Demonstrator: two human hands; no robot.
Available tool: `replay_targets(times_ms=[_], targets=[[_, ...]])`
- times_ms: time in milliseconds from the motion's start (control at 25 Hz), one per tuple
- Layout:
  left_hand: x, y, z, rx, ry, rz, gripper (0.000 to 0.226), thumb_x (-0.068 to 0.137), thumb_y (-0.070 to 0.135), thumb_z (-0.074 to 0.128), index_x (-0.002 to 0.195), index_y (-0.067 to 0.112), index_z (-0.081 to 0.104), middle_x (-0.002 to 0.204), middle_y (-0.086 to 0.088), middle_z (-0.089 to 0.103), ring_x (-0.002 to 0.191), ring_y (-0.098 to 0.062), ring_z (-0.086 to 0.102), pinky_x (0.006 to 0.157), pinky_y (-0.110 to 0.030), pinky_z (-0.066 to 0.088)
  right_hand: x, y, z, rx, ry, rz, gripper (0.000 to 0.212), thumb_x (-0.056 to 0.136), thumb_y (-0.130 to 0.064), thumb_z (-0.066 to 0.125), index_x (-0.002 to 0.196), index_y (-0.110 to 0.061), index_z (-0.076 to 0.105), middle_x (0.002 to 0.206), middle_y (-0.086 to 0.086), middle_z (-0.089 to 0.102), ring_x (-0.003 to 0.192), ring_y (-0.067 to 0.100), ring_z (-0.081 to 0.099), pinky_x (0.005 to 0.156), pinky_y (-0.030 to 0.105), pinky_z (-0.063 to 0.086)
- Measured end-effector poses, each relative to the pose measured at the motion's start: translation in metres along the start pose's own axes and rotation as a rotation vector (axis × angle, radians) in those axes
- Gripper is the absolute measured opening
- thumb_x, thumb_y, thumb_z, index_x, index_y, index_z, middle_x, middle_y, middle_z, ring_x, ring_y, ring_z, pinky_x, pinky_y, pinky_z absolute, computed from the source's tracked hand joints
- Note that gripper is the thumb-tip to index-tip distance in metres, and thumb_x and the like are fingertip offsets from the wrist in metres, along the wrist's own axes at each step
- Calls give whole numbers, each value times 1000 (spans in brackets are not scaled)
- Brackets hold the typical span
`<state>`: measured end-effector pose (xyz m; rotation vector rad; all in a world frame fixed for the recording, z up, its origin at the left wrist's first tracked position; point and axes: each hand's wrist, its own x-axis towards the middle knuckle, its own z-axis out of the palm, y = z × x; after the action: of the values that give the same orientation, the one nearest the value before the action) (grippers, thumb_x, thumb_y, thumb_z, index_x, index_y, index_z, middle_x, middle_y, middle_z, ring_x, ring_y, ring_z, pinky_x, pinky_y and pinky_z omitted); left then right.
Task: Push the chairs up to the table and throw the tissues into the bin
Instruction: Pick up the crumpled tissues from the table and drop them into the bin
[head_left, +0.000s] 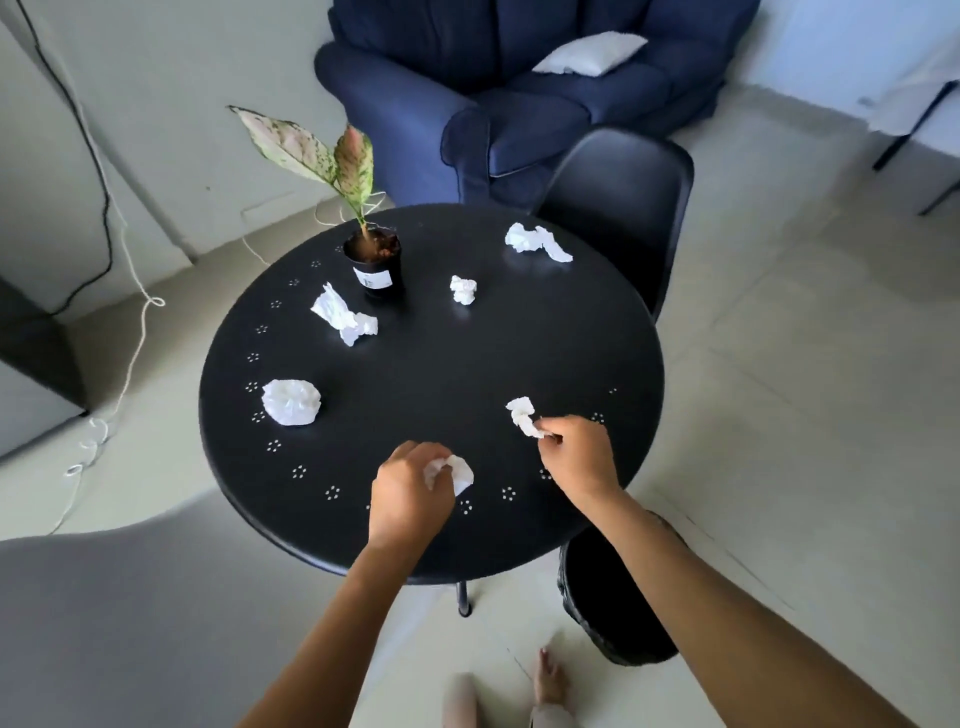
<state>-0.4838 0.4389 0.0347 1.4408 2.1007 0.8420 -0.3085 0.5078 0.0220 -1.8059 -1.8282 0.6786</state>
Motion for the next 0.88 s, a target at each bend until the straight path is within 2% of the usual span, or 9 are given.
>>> replay_targets(times_ms=[80,160,200,240,280,320,480,760,880], targets=[[-4,17,15,-21,-51,77,21,80,5,59,94,13,74,100,-4,70,87,-22,66,73,-23,48,-18,23,-22,46,130,107,27,83,1,56,102,-2,74,95,11,76,92,28,68,80,23,50],[-8,35,32,-28,-108,133,21,81,5,59,94,12,74,100,-4,70,86,-20,65,72,-21,45,-33,52,-45,43,234,231,18,82,2,57,86,3,74,64,3,69,72,33,59,63,9,42],[-11,44,41,-27,-136,157,21,81,5,59,94,12,74,100,-4,70,84,-17,63,72,-20,43,-41,69,-56,14,261,282,18,81,1,56,66,1,65,48,-8,50,63,30,46,53,8,36],[-14,51,49,-23,-163,178,20,81,5,59,93,12,74,100,-3,70,82,-14,61,71,-19,43,-49,86,-64,-28,268,326,33,82,0,56,56,-16,45,44,-12,31,61,24,36,47,13,32],[-17,59,57,-14,-187,203,20,81,6,58,92,13,74,99,-3,70,82,-12,60,70,-17,42,-56,101,-71,-61,245,363,36,82,-2,56,50,-17,53,45,-12,22,62,21,33,45,20,26],[-21,68,66,-8,-204,232,20,81,6,58,91,13,74,97,-2,71,81,-12,60,69,-14,41,-63,118,-76,-69,222,405,34,82,-3,56,55,-10,37,45,-10,21,61,21,33,45,25,20],[-41,100,105,-13,-270,378,17,79,4,62,87,9,76,92,-7,73,79,-22,68,68,-24,51,-82,173,-76,-84,120,574,47,81,-4,53,45,-17,27,44,-3,28,57,23,34,45,19,18],[-57,106,216,208,-556,376,25,83,10,54,100,13,71,104,-5,69,92,-23,66,81,-30,54,-88,256,-42,-39,13,729,51,85,-10,53,42,-20,27,50,4,46,60,21,42,45,15,21],[-55,90,259,306,-632,306,26,82,11,52,100,13,71,108,-5,69,98,-24,65,84,-30,51,-86,290,-16,16,-11,818,47,86,-13,51,43,-19,32,46,-3,38,58,22,43,46,21,25]])
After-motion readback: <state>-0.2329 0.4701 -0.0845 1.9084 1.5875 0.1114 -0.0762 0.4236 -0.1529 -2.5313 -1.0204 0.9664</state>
